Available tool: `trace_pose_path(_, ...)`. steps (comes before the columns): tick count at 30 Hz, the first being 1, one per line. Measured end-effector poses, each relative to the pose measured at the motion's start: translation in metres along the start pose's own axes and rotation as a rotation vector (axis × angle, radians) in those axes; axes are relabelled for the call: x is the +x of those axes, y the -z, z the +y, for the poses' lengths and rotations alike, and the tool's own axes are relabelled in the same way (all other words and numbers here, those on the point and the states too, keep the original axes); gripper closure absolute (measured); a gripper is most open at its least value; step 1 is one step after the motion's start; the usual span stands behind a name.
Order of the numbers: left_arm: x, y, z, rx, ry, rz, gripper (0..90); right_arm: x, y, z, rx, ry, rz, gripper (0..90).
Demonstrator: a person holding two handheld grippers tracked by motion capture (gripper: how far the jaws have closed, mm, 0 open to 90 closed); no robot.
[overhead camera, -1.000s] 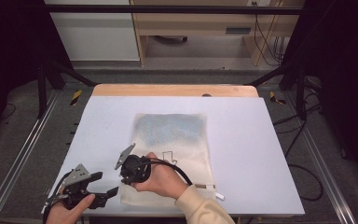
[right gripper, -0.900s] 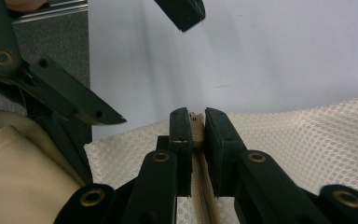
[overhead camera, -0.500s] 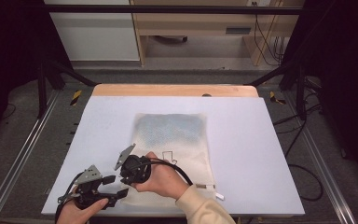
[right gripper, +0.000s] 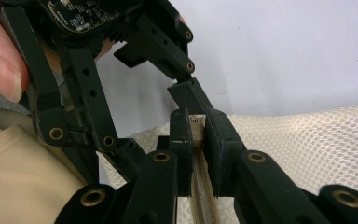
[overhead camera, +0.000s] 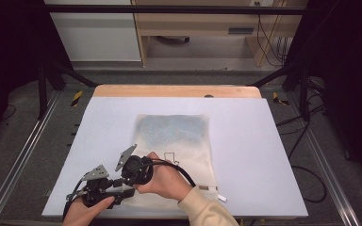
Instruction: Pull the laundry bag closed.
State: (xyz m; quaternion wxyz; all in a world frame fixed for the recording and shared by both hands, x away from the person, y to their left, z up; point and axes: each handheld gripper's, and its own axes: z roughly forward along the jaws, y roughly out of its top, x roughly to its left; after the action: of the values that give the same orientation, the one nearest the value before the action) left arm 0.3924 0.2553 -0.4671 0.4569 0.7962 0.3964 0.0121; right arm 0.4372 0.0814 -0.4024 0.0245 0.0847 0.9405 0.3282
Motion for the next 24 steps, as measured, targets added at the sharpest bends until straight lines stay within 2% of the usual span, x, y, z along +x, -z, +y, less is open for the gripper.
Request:
trace_pose_path(3, 0.004, -0.002, 0.000, 0.004, 0.003, -0.022, 41.8, 0.000, 0.000, 0.000, 0.002, 0.004, 0.000, 82.1)
trace_pose_path(5, 0.006, -0.005, 0.001, -0.003, 0.025, -0.062, 43.1, 0.000, 0.000, 0.000, -0.001, 0.005, 0.000, 82.0)
trace_pose_path(9, 0.008, -0.007, 0.001, -0.004, 0.019, -0.081, 47.5, -0.001, 0.000, 0.000, -0.004, 0.007, 0.000, 82.0)
trace_pose_path(12, 0.009, -0.012, 0.002, -0.004, 0.027, -0.114, 50.1, -0.001, 0.000, 0.000, -0.003, 0.009, 0.000, 82.0)
trace_pose_path(24, 0.012, -0.017, 0.002, 0.010, 0.029, -0.128, 61.3, -0.001, 0.000, -0.001, 0.002, 0.008, -0.003, 82.0)
